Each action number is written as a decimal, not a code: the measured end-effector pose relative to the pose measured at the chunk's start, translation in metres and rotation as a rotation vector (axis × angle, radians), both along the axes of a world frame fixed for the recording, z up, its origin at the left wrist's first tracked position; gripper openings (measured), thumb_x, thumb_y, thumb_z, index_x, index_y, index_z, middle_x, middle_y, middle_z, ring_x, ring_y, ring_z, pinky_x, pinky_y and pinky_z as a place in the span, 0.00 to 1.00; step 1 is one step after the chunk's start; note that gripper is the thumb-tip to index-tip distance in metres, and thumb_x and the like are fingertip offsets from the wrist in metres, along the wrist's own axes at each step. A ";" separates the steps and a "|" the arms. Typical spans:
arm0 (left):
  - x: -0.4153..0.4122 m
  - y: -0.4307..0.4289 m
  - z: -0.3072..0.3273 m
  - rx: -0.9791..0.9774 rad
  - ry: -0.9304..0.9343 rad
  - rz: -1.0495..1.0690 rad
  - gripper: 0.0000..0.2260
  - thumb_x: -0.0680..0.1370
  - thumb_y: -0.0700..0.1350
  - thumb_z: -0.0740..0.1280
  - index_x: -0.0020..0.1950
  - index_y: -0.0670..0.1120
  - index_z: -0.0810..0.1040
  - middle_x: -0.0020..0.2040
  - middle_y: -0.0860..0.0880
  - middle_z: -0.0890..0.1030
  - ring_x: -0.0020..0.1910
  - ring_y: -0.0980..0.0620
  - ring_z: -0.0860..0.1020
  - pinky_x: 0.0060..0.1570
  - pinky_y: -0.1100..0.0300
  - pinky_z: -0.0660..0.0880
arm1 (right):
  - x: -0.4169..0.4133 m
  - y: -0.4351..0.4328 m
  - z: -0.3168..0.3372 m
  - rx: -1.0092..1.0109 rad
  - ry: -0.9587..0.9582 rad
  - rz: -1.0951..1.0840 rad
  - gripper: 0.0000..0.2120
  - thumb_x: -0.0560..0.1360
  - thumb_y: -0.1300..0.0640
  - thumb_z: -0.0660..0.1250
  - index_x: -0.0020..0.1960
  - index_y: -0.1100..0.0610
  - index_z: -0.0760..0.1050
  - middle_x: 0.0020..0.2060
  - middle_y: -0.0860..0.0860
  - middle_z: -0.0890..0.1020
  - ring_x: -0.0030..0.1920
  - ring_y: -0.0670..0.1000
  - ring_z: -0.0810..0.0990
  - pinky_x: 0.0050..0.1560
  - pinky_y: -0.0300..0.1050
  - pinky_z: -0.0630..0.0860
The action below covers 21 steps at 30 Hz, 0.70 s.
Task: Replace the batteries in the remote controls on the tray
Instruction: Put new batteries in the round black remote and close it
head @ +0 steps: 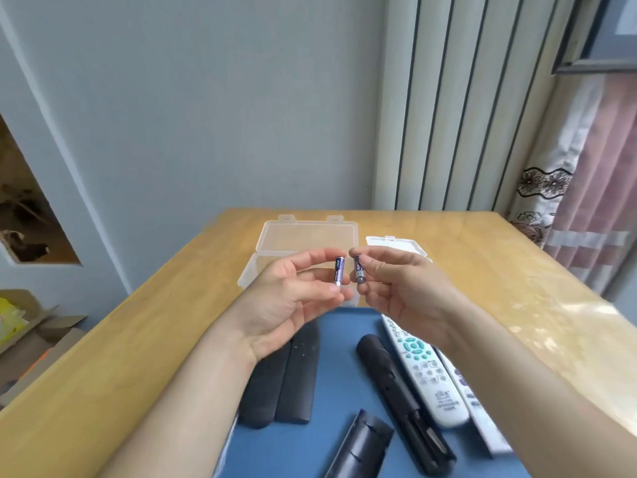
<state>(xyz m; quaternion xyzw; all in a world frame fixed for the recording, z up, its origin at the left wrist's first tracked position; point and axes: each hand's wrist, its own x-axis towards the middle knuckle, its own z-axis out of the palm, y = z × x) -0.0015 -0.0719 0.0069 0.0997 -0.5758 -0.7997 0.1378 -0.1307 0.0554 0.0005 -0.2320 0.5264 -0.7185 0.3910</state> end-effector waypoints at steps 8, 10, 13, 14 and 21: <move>0.019 0.061 -0.024 -0.203 -0.039 0.109 0.11 0.75 0.33 0.69 0.55 0.42 0.80 0.45 0.43 0.83 0.36 0.51 0.82 0.39 0.64 0.79 | 0.045 0.052 -0.016 -0.025 0.216 -0.162 0.03 0.71 0.67 0.72 0.44 0.63 0.80 0.38 0.58 0.85 0.37 0.53 0.84 0.42 0.42 0.82; 0.020 0.068 -0.031 -0.389 -0.093 0.169 0.08 0.76 0.35 0.69 0.52 0.46 0.80 0.41 0.47 0.84 0.32 0.56 0.80 0.35 0.66 0.76 | 0.050 0.057 -0.022 0.038 0.336 -0.200 0.02 0.72 0.66 0.73 0.42 0.62 0.81 0.36 0.57 0.85 0.36 0.52 0.84 0.42 0.44 0.83; 0.022 0.067 -0.038 -0.658 -0.159 0.265 0.08 0.79 0.38 0.66 0.48 0.52 0.80 0.37 0.52 0.83 0.29 0.59 0.74 0.32 0.67 0.71 | 0.042 0.060 -0.030 0.274 0.716 -0.295 0.08 0.77 0.56 0.69 0.41 0.56 0.82 0.35 0.53 0.84 0.36 0.50 0.80 0.38 0.41 0.76; 0.022 0.063 -0.040 -0.708 -0.177 0.297 0.09 0.79 0.39 0.65 0.47 0.53 0.80 0.35 0.53 0.82 0.28 0.58 0.71 0.31 0.65 0.69 | 0.039 0.062 -0.033 0.430 0.932 -0.322 0.09 0.77 0.52 0.68 0.42 0.54 0.82 0.36 0.51 0.84 0.37 0.50 0.79 0.39 0.42 0.74; 0.020 0.055 -0.045 -0.674 -0.178 0.338 0.11 0.81 0.40 0.61 0.46 0.51 0.79 0.30 0.53 0.75 0.28 0.58 0.69 0.38 0.60 0.67 | 0.069 0.053 -0.041 1.060 1.596 -0.107 0.22 0.75 0.36 0.61 0.53 0.54 0.76 0.53 0.53 0.72 0.59 0.56 0.69 0.43 0.47 0.67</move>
